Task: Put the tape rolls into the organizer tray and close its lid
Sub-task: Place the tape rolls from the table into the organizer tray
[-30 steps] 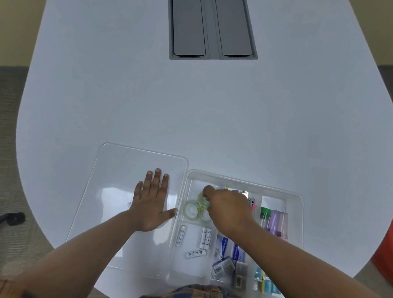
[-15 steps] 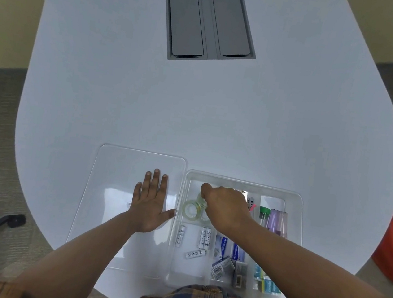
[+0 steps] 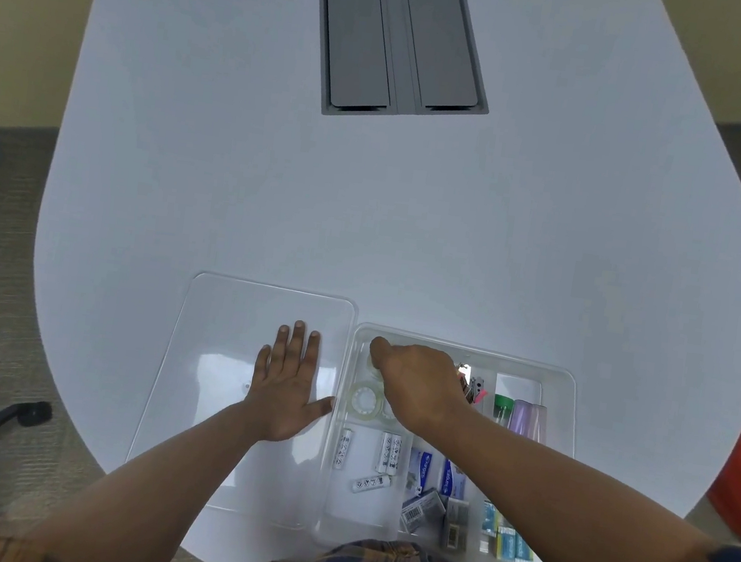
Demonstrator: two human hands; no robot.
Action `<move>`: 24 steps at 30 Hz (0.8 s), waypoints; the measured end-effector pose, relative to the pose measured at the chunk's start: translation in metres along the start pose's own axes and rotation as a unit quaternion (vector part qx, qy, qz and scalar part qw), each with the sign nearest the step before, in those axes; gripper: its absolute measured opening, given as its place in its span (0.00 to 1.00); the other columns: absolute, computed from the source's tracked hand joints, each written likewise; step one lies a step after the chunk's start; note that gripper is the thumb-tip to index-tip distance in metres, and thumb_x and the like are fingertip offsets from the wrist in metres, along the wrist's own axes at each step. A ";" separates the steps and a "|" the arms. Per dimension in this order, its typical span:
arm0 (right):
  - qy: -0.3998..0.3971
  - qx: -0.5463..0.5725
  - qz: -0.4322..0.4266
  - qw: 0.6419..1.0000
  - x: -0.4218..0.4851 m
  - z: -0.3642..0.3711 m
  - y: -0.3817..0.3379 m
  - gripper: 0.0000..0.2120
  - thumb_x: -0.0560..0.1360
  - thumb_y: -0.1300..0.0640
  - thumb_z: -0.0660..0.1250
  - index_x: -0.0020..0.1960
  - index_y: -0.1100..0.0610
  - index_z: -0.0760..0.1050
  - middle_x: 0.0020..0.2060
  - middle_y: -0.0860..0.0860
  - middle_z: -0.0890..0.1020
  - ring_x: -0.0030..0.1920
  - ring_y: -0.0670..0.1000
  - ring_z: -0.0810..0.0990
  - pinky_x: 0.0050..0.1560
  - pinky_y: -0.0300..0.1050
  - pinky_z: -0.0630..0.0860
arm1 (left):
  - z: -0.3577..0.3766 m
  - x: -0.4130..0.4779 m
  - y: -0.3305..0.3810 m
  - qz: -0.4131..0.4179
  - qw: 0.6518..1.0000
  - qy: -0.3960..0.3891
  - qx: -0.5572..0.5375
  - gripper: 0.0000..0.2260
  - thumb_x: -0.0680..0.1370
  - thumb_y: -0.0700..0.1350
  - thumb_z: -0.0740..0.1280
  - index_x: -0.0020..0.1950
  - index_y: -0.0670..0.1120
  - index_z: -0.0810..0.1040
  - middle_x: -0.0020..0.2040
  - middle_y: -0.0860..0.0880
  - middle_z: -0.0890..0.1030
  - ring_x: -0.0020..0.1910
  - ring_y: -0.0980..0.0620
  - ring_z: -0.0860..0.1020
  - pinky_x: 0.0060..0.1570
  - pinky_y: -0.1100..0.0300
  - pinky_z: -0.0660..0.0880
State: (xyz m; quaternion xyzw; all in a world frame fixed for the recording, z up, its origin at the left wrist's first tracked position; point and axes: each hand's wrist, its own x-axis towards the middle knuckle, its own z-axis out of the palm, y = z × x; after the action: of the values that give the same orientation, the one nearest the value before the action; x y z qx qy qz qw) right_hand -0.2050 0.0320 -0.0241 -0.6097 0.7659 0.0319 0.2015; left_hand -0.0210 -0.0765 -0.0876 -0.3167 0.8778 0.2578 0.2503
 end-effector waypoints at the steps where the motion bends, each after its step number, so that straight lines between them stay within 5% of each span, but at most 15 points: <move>1: 0.000 0.001 -0.005 1.000 0.001 0.001 0.000 0.20 0.64 0.72 0.65 0.52 0.58 0.67 0.26 0.47 0.66 0.24 0.49 0.64 0.24 0.40 0.55 | 0.000 0.000 0.000 0.000 1.000 -0.001 0.002 0.49 0.62 0.78 0.36 0.70 0.49 0.24 0.72 0.47 0.24 0.70 0.44 0.24 0.71 0.44 0.33; 7: 0.044 0.043 0.021 0.998 0.000 -0.001 0.001 0.15 0.67 0.69 0.67 0.50 0.56 0.72 0.35 0.50 0.80 0.33 0.54 0.77 0.28 0.41 0.63 | 0.000 0.001 0.000 -0.003 1.000 0.000 0.011 0.47 0.64 0.77 0.37 0.70 0.49 0.24 0.72 0.46 0.24 0.69 0.44 0.23 0.70 0.45 0.31; 12: 0.052 0.047 0.058 0.996 -0.011 -0.006 0.001 0.12 0.69 0.64 0.67 0.51 0.53 0.75 0.38 0.50 0.82 0.36 0.53 0.79 0.31 0.42 0.67 | 0.000 -0.001 0.000 0.001 1.000 0.001 0.011 0.45 0.65 0.74 0.38 0.69 0.49 0.24 0.72 0.45 0.24 0.69 0.44 0.23 0.70 0.46 0.31; 17: 0.011 0.034 0.003 0.999 -0.014 -0.001 -0.010 0.12 0.69 0.62 0.69 0.51 0.55 0.76 0.44 0.51 0.80 0.46 0.54 0.76 0.36 0.47 0.75 | 0.000 0.000 -0.001 0.005 1.000 -0.005 0.002 0.47 0.58 0.78 0.29 0.68 0.50 0.22 0.70 0.47 0.22 0.68 0.46 0.21 0.69 0.46 0.30; 24: -0.036 -0.043 -0.045 0.997 -0.010 -0.001 -0.020 0.16 0.65 0.61 0.73 0.52 0.55 0.77 0.47 0.54 0.76 0.48 0.57 0.74 0.38 0.47 0.69 | -0.002 -0.001 0.002 0.003 1.000 -0.006 0.008 0.47 0.62 0.77 0.35 0.68 0.48 0.22 0.70 0.47 0.22 0.67 0.46 0.21 0.70 0.46 0.31</move>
State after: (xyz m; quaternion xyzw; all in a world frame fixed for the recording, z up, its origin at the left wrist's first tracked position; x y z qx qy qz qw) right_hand -0.1843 0.0357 -0.0161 -0.6499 0.7282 0.0771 0.2037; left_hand -0.0220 -0.0761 -0.0850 -0.3108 0.8794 0.2528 0.2572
